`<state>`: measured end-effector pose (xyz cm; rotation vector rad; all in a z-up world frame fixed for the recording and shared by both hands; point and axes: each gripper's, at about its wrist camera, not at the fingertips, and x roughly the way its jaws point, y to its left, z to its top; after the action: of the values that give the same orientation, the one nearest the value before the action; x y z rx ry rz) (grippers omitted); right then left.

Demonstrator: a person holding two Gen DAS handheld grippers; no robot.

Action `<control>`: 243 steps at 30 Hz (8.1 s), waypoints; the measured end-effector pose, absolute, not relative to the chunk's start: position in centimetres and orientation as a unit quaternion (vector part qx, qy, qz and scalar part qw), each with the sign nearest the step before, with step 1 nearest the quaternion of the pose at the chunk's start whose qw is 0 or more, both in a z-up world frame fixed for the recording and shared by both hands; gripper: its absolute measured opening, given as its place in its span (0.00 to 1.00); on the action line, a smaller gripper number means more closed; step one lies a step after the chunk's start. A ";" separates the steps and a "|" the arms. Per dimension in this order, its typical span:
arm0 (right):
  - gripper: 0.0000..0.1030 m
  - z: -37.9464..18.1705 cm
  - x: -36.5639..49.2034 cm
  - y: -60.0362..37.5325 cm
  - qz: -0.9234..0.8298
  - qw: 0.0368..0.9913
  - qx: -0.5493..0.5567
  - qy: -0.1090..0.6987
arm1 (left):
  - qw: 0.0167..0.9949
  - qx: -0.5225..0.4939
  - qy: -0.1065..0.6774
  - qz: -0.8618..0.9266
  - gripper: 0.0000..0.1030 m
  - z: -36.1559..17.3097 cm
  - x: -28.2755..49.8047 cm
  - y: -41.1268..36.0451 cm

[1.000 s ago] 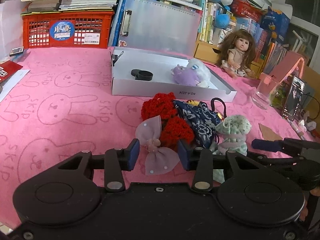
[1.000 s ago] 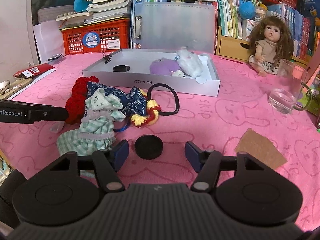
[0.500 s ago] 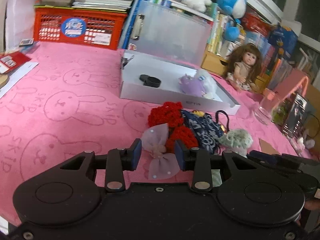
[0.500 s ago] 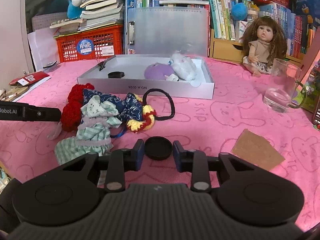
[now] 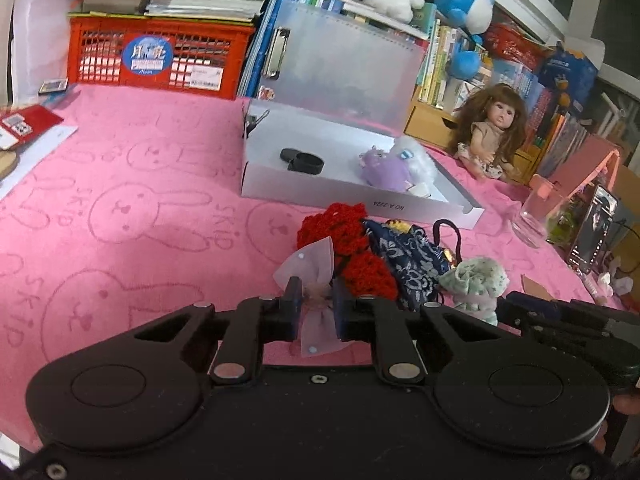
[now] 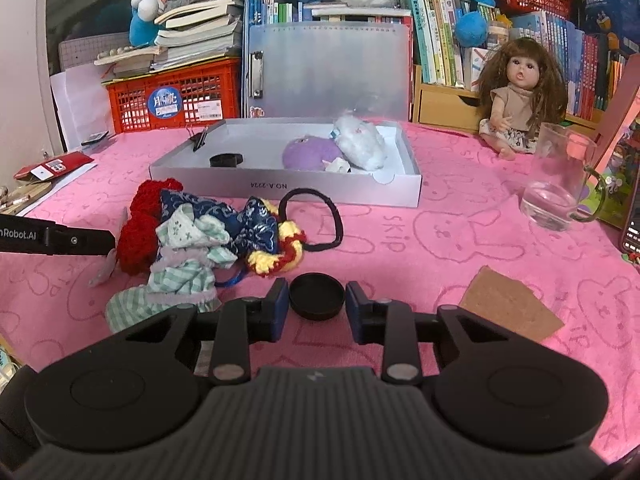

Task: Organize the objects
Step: 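Carry the black disc and pink bow over the tray with both tools, then lower the black disc into the tray and open the right tool while the left releases the bow, then move both open tools from the tray back to the toy pile, then grasp the green gingham doll dress with the right tool while the left grasps the red knitted item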

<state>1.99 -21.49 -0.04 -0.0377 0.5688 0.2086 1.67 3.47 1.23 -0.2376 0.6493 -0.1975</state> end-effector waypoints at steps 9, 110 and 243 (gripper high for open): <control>0.35 0.8 2.4 -21.7 0.102 0.958 -0.016 0.269 | 0.944 -0.105 0.299 -0.092 0.15 2.6 1.9 3.7; 0.35 2.3 24.8 -23.4 0.080 0.923 0.090 0.366 | 0.925 -0.053 0.373 -0.053 0.08 1.9 26.9 -0.1; 0.39 3.6 4.7 -24.0 0.136 0.945 0.056 0.292 | 0.926 -0.122 0.335 -0.128 0.28 3.6 8.0 2.9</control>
<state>4.74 -24.02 3.55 0.1145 0.5958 0.2775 7.96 2.85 3.60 -0.2511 0.6867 -0.2622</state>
